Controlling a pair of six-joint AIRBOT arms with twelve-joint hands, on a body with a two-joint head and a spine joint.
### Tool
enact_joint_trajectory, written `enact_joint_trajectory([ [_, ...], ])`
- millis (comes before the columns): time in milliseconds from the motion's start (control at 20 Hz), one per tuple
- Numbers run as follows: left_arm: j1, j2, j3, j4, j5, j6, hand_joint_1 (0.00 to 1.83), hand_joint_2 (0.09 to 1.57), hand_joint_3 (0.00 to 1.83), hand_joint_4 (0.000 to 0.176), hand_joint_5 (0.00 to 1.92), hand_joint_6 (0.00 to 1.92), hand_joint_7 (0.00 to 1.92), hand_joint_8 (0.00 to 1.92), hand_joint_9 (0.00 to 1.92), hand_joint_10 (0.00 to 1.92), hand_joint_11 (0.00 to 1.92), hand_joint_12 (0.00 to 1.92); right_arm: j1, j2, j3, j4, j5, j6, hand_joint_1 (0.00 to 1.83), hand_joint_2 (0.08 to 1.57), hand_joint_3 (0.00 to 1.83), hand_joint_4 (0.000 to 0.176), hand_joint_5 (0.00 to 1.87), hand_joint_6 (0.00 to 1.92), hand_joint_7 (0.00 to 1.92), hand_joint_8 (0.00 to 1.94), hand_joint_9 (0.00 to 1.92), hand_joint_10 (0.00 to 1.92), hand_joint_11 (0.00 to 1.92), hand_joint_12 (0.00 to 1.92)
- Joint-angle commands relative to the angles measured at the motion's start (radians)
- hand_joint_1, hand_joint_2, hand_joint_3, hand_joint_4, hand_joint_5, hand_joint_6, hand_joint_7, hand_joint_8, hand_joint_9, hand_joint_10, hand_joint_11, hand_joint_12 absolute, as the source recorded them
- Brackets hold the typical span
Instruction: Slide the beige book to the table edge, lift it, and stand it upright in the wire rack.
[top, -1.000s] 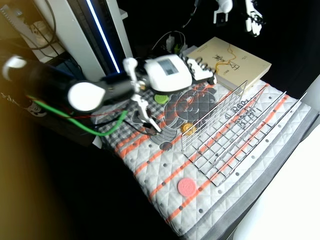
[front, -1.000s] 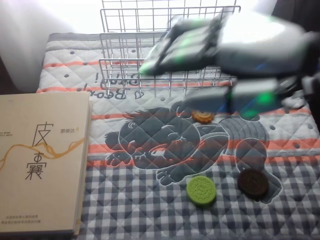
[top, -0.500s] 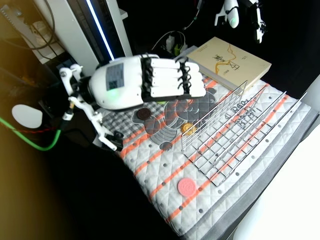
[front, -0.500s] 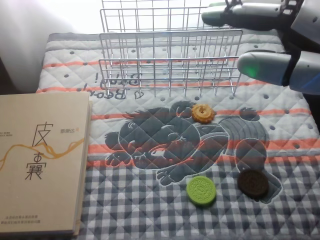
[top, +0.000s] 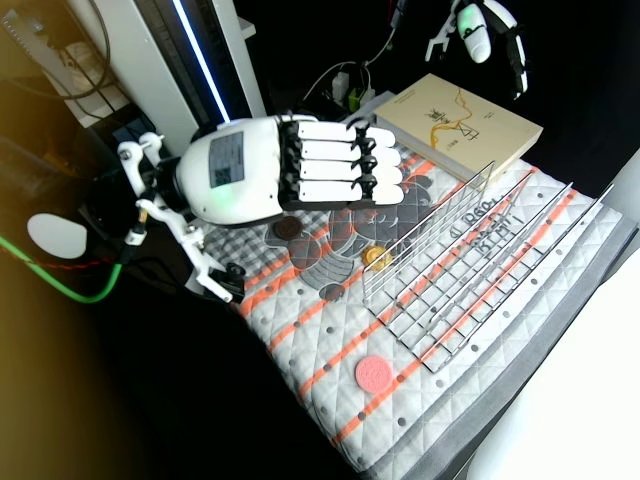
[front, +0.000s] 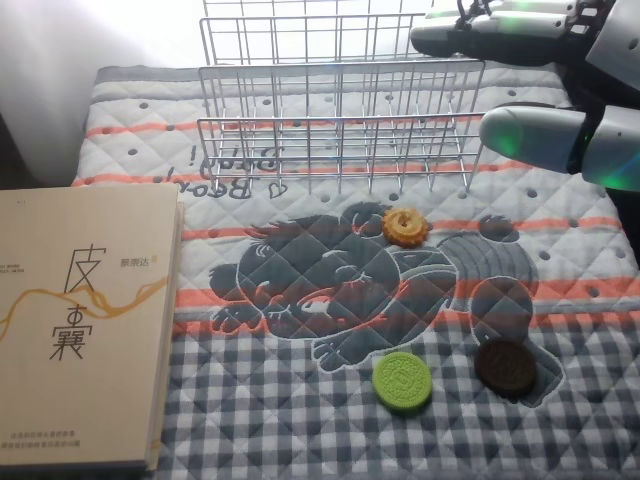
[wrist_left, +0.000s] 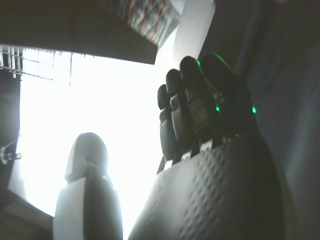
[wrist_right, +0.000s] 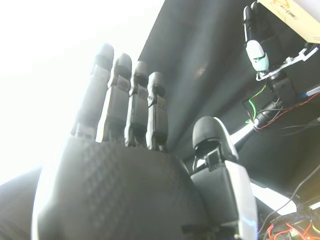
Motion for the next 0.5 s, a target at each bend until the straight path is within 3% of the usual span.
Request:
enact_joint_trajectory([
  [0,0.000,-0.005,0.015,0.003,-0.063,-0.027,0.42,0.98,0.00,0.000,0.46,0.00,0.59,0.01,0.57,0.02,0.05,1.26,0.006,0.001,0.001,0.041,0.116,0.001,0.00,1.40,0.00,0.000,0.39,0.00,0.40,0.00,0.39,0.00,0.42,0.01],
  [150,-0.002,-0.022,0.065,0.075,0.012,-0.112,0.45,0.99,0.00,0.000,0.41,0.00,0.50,0.00,0.48,0.00,0.00,1.18,0.004,-0.005,0.006,0.041,0.116,0.001,0.00,1.42,0.00,0.000,0.42,0.00,0.44,0.00,0.45,0.01,0.50,0.02],
  [350,-0.011,-0.022,0.086,0.140,0.081,-0.133,0.34,0.97,0.00,0.000,0.37,0.00,0.46,0.00,0.48,0.00,0.00,1.22,0.003,-0.008,0.008,0.041,0.116,0.001,0.00,1.40,0.00,0.000,0.42,0.00,0.44,0.00,0.44,0.00,0.45,0.00],
  [400,-0.019,-0.022,0.095,0.166,0.107,-0.143,0.30,0.96,0.00,0.021,0.36,0.00,0.46,0.01,0.47,0.00,0.01,1.19,0.001,-0.008,0.008,0.041,0.116,0.001,0.00,1.40,0.00,0.000,0.43,0.01,0.45,0.00,0.44,0.00,0.44,0.00],
  [450,-0.024,-0.022,0.098,0.173,0.115,-0.144,0.30,0.96,0.00,0.021,0.36,0.00,0.46,0.01,0.47,0.00,0.01,1.19,0.001,-0.008,0.008,0.041,0.116,0.001,0.00,1.40,0.00,0.000,0.43,0.01,0.45,0.00,0.44,0.00,0.44,0.00],
])
